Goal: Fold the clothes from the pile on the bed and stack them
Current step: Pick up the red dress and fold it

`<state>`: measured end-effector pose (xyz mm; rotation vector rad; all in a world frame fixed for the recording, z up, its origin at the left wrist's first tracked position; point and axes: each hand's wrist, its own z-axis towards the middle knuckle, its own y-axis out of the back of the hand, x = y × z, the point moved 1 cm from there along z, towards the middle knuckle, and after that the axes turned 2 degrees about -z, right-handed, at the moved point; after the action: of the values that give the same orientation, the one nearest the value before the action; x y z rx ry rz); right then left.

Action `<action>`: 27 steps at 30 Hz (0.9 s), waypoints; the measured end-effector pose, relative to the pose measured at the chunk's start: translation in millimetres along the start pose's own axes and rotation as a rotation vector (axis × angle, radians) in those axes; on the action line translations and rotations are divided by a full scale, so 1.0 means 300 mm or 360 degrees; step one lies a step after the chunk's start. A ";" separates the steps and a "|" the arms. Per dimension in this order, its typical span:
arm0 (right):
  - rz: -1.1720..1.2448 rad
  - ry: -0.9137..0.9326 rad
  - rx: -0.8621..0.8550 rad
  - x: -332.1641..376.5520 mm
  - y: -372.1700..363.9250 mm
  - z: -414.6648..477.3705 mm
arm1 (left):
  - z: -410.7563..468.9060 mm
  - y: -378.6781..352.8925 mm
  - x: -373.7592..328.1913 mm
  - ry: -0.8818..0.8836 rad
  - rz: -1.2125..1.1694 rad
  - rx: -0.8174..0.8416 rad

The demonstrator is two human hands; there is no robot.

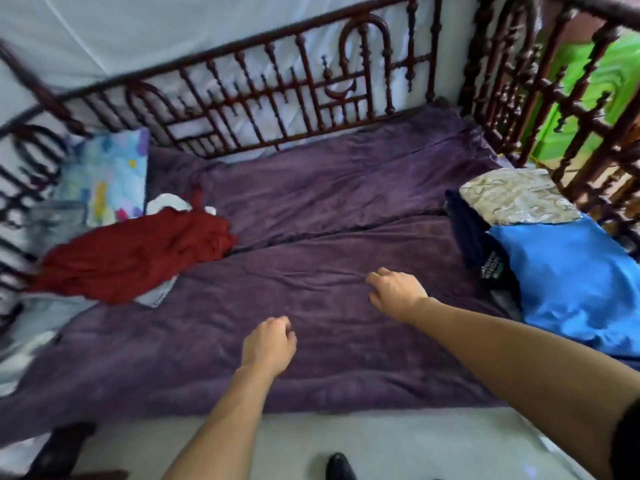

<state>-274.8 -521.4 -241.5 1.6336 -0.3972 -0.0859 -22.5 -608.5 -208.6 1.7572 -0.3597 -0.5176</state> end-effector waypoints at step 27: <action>0.0133 0.0455 -0.0174 1.787 -0.057 0.698 | -0.045 0.489 1.822 0.0324 0.0018 -0.0272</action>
<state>169.6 -883.3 -185.0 1.4931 -0.2359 0.1846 455.0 -906.0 -147.2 1.6241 -0.1765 -0.3463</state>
